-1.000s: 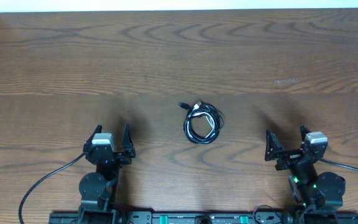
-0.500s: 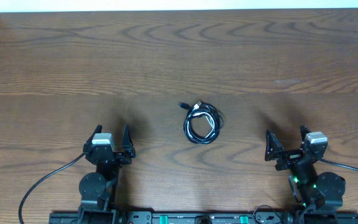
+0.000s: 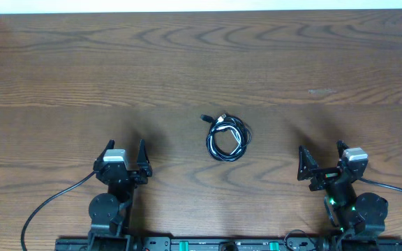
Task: Untangle cables
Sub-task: 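Raise both grippers from rest toward the cable bundle, then lower the left gripper onto the cable bundle and grasp it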
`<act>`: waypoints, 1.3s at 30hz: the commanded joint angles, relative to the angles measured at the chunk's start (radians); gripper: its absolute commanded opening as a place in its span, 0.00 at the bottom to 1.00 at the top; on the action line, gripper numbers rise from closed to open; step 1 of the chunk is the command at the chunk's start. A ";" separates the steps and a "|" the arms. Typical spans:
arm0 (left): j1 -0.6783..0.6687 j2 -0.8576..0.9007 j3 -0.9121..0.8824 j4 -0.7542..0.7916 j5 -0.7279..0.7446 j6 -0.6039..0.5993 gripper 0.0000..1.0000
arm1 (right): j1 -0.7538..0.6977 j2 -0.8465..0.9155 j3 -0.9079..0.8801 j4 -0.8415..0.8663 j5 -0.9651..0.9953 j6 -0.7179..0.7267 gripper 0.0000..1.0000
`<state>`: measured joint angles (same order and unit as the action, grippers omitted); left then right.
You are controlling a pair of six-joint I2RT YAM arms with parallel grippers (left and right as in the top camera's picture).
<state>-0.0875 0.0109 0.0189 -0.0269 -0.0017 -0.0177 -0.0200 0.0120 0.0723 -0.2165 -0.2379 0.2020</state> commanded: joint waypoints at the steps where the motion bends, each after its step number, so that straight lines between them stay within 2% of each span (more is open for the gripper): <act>1: 0.004 -0.007 -0.014 -0.047 -0.009 0.018 0.77 | -0.005 -0.006 -0.003 -0.003 0.000 0.010 0.99; 9: 0.004 -0.007 -0.014 -0.047 -0.008 0.016 0.76 | -0.005 -0.006 -0.003 -0.001 -0.032 0.010 0.99; 13: 0.004 -0.007 -0.012 -0.035 -0.001 -0.052 0.77 | -0.005 -0.006 -0.002 0.025 -0.069 0.006 0.99; 17: 0.004 0.013 0.019 -0.080 0.051 -0.056 0.76 | -0.005 -0.003 0.007 0.060 -0.125 0.007 0.99; 22: 0.004 0.130 0.118 -0.109 0.127 -0.089 0.76 | -0.005 0.055 0.079 0.058 -0.155 0.007 0.99; 26: 0.003 0.304 0.286 -0.150 0.167 -0.093 0.76 | -0.005 0.191 0.212 0.037 -0.180 0.006 0.99; 30: 0.003 0.506 0.511 -0.272 0.235 -0.093 0.77 | -0.005 0.392 0.415 -0.065 -0.235 -0.019 0.99; 35: 0.003 0.752 0.832 -0.510 0.373 -0.124 0.77 | -0.005 0.710 0.761 -0.394 -0.255 -0.116 0.99; 39: 0.003 0.863 0.960 -0.605 0.508 -0.122 0.76 | -0.005 0.924 0.969 -0.613 -0.256 -0.131 0.99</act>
<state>-0.0875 0.8188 0.9020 -0.5991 0.3561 -0.1268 -0.0200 0.8280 0.9348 -0.7681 -0.4767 0.1127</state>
